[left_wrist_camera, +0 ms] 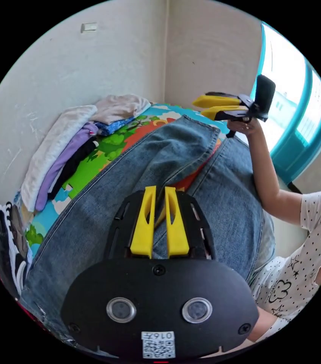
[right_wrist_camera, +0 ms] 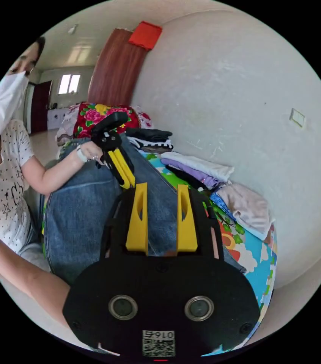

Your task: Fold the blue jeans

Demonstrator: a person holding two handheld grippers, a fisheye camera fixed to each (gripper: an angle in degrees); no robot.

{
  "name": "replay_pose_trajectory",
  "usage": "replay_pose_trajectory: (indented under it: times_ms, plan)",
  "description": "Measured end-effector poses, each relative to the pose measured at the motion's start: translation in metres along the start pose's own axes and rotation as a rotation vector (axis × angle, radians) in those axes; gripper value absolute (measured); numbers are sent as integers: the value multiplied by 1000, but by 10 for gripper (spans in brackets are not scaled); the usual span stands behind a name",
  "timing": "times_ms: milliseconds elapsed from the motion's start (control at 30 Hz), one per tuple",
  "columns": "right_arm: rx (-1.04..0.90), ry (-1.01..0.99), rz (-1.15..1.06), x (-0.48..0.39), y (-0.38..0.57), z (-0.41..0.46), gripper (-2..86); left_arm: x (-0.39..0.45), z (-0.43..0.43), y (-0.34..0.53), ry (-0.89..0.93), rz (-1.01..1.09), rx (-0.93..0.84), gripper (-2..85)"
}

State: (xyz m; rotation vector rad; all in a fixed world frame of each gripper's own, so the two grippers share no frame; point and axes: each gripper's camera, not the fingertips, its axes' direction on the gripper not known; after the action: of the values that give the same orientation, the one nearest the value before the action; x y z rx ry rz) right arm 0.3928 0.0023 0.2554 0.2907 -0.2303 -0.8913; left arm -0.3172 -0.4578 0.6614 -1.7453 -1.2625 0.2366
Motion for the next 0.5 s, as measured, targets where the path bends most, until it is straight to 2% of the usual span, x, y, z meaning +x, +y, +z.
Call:
replay_pose_trajectory:
  times_ms: [67, 167, 233, 367, 500]
  plan:
    - [-178, 229, 287, 42, 10, 16, 85, -13, -2, 7, 32, -33, 26, 42]
    - [-392, 395, 530, 88, 34, 37, 93, -33, -21, 21, 112, -99, 221, 18]
    - [-471, 463, 626, 108, 48, 43, 99, -48, -23, 30, 64, -199, 251, 3]
    - [-569, 485, 670, 131, 68, 49, 113, -73, 12, 31, -40, -312, 6, 13]
    - [-686, 459, 567, 133, 74, 67, 114, -76, 40, 23, -172, -330, -121, 40]
